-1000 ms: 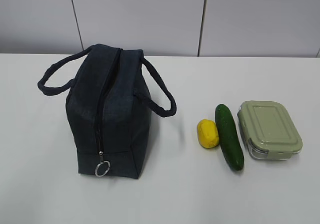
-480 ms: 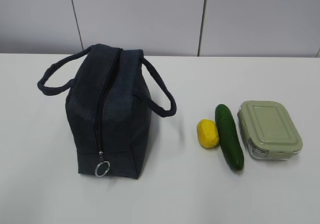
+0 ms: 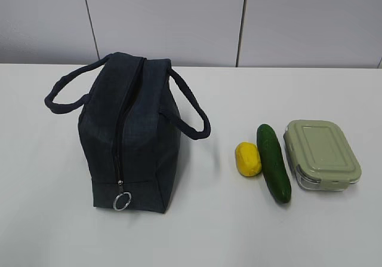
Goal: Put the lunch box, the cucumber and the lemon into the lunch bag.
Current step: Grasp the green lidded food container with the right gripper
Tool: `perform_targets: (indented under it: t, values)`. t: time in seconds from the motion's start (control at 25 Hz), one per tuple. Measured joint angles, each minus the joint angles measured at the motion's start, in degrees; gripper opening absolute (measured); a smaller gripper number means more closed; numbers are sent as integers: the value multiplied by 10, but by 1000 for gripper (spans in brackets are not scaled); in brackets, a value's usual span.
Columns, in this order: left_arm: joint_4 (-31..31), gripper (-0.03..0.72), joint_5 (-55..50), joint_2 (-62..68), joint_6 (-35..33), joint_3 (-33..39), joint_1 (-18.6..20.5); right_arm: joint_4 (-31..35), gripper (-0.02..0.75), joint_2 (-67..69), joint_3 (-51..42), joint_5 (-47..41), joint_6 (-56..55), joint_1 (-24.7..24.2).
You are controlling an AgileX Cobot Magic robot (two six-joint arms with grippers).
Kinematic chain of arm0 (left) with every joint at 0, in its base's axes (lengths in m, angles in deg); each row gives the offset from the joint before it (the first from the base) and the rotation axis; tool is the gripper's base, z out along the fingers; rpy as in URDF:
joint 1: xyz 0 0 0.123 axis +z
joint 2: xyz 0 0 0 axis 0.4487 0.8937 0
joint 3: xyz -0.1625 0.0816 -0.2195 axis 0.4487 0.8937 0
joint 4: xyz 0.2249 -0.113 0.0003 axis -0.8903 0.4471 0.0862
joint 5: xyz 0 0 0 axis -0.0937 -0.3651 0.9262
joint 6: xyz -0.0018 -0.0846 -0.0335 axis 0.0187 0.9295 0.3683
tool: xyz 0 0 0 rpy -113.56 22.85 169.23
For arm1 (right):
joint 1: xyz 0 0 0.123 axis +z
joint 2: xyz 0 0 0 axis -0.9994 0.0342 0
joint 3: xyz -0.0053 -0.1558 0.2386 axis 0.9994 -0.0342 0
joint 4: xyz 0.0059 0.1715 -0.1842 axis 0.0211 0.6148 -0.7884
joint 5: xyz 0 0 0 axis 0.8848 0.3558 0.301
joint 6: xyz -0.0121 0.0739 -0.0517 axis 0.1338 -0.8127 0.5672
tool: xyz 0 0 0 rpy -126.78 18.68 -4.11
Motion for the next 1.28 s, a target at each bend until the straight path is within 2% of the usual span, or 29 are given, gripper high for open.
perform_targets:
  t: [0.24, 0.56, 0.84, 1.28]
  values:
    - [-2, 243, 0, 0, 1, 0, -8, 128, 468, 48, 0, 55, 35, 0]
    - [-3, 239, 0, 0, 6, 0, -16, 258, 468, 120, 0, 67, 96, 0]
    - [-12, 239, 0, 0, 25, 0, -16, 375, 468, 230, 5, 71, 199, 0]
    - [-15, 239, 1, 0, 27, 0, -16, 405, 468, 436, 96, 71, 319, 0]
